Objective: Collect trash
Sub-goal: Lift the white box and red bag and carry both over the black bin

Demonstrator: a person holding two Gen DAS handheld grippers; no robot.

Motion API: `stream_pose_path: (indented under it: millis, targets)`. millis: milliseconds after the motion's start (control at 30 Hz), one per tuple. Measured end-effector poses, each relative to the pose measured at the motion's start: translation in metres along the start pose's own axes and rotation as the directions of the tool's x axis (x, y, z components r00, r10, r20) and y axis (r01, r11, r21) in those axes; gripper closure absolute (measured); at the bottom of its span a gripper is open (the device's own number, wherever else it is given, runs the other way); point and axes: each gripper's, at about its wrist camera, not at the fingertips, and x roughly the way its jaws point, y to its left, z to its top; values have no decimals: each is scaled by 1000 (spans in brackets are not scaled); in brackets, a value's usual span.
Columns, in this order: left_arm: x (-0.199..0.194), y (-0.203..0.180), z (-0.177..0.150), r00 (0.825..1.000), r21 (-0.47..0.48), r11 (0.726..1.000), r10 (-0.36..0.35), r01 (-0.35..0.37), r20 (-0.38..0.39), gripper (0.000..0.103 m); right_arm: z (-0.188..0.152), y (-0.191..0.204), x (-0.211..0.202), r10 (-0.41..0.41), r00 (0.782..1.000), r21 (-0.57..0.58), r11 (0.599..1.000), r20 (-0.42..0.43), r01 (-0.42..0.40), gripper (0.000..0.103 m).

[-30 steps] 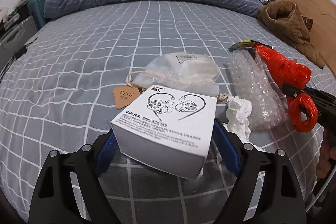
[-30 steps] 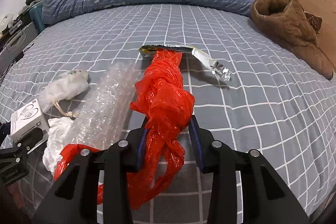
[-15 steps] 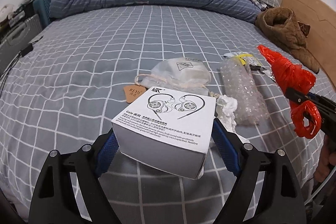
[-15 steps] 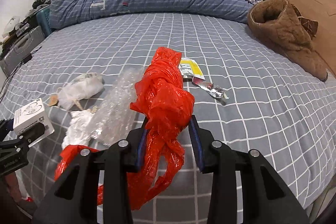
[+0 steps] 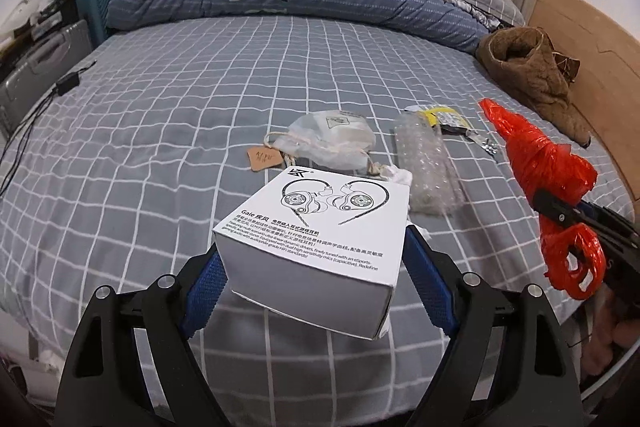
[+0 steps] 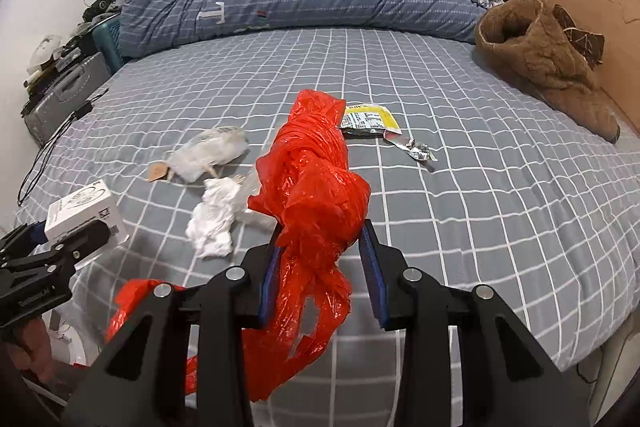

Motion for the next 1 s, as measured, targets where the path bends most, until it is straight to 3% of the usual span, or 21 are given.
stream_pose_path:
  millis: [1000]
  targets:
    - [-109, -22, -40, 999, -4, 1000, 2, -2, 34, 23, -46, 31, -113, 10, 999, -25, 1000, 37, -9, 68]
